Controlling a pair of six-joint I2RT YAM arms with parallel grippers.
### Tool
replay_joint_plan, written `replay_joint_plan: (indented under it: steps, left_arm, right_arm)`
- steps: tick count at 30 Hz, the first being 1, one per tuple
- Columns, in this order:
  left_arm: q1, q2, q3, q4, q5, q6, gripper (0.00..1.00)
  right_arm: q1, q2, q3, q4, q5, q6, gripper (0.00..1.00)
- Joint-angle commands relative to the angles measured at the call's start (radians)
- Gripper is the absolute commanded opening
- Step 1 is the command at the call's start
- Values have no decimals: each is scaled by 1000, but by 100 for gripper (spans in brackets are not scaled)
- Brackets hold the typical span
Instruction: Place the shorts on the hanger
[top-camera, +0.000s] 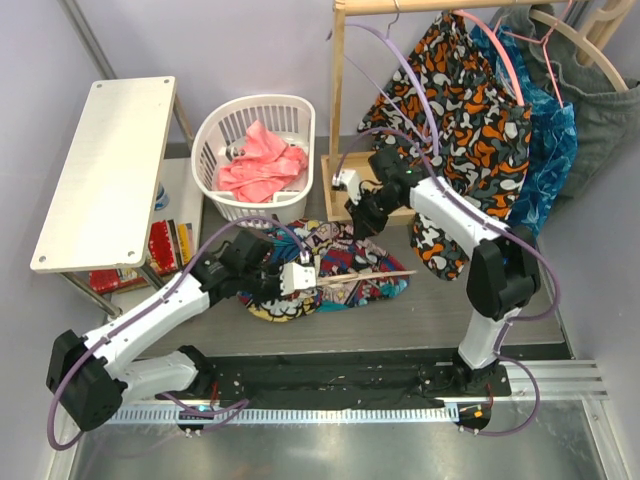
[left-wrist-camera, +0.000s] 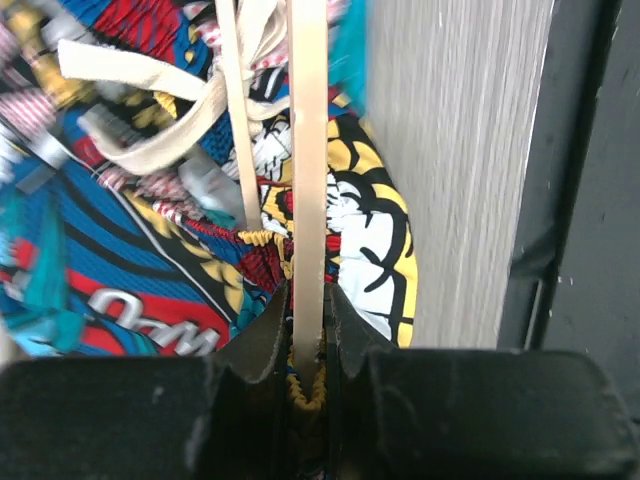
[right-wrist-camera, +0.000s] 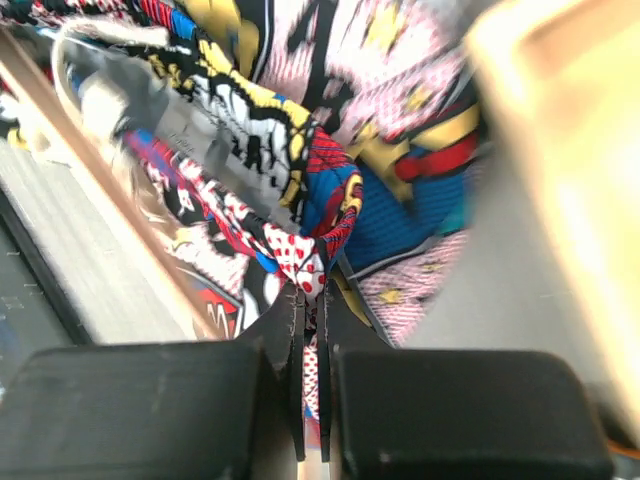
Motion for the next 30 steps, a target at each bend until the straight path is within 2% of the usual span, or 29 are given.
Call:
replay_joint_plan:
  steps: [1, 5, 7, 8, 10, 12, 14, 19, 23, 25, 30]
  left_arm:
    - [-9, -60, 54, -11, 134, -4, 0]
    - [-77, -81, 51, -83, 157, 58, 0]
    - [-162, -80, 38, -122, 142, 91, 0]
    - [-195, -80, 21, -128, 113, 100, 0]
    - [-262, -68, 8, -123, 100, 102, 0]
    - [-281, -52, 2, -100, 91, 80, 0]
    - [-288, -16, 10, -94, 85, 79, 0]
    - [-311, 17, 30, -74, 88, 88, 0]
    - [-373, 12, 39, -62, 47, 94, 0]
    - [-390, 11, 44, -62, 31, 95, 0]
    - [-400, 15, 51, -63, 20, 102, 0]
  right_arm:
    - [-3, -174, -1, -120, -51, -240, 1]
    - [6, -381, -271, -166, -43, -441, 1]
    - [14, -478, -434, -167, 19, -532, 1]
    - [16, -504, -518, -170, 43, -556, 4]
    - [19, -547, -577, -175, 62, -588, 11]
    - [22, -562, -603, -195, 56, -590, 25]
    - [22, -562, -576, -254, 38, -586, 38]
    - [20, -495, -452, -376, -25, -498, 50]
    - [20, -443, -349, -310, -68, -328, 59]
    - [26, -402, -301, -272, -81, -207, 58]
    - [104, -279, -247, -174, 4, 16, 50]
